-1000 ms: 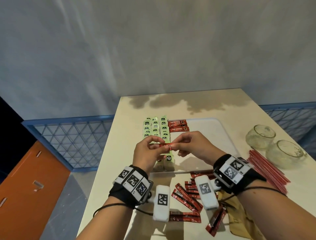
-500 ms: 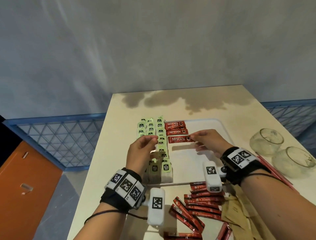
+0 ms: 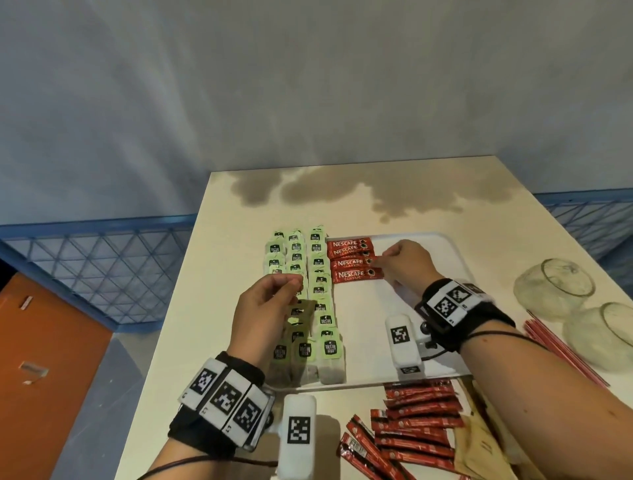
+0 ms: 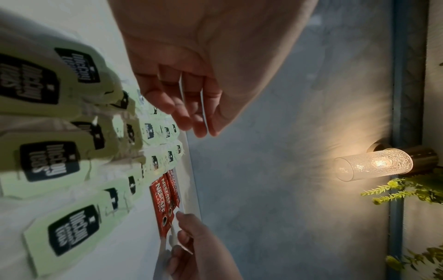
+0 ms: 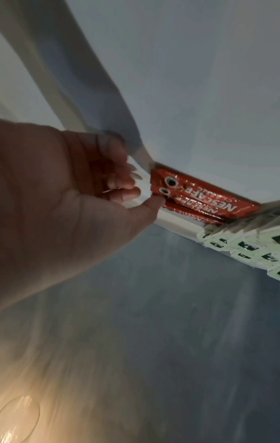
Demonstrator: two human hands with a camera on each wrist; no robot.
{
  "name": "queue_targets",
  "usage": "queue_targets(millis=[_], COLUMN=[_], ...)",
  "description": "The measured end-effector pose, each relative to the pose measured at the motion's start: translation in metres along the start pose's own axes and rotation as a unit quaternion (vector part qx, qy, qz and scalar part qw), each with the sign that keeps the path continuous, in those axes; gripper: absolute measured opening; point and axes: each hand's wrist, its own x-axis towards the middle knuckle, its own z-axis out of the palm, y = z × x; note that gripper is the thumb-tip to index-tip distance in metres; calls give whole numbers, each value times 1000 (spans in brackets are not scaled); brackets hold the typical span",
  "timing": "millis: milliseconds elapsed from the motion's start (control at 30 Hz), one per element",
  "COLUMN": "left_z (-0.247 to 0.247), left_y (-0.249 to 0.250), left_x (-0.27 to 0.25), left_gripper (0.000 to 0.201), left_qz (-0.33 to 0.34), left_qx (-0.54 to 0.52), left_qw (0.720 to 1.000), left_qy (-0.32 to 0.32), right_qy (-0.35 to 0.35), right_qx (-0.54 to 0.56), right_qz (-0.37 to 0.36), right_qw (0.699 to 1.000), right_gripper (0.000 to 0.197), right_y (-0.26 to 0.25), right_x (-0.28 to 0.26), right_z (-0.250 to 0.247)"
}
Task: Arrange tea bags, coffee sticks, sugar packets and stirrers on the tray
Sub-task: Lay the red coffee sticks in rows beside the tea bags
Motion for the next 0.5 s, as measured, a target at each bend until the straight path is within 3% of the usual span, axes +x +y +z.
queue_targets(millis=[67, 200, 333, 500], left_z=[-1, -3, -4, -9], left_y=[-2, -5, -3, -8], left_x=[0, 0, -2, -1], left_gripper=[11, 11, 12, 12], left_qz=[-4, -9, -18, -16], left_qx=[-5, -14, -38, -15], left_qw=[1000, 1000, 999, 1000], left_qy=[1, 3, -9, -4], right_qy=[6, -26, -32, -37], right_qx=[-17, -197, -290, -317], right_qz=[-52, -153, -173, -157], right_qw=[998, 968, 941, 935], right_gripper=[22, 17, 14, 23], right_y=[-4, -13, -18, -19], right_x=[4, 12, 15, 19], right_z=[3, 13, 19, 21])
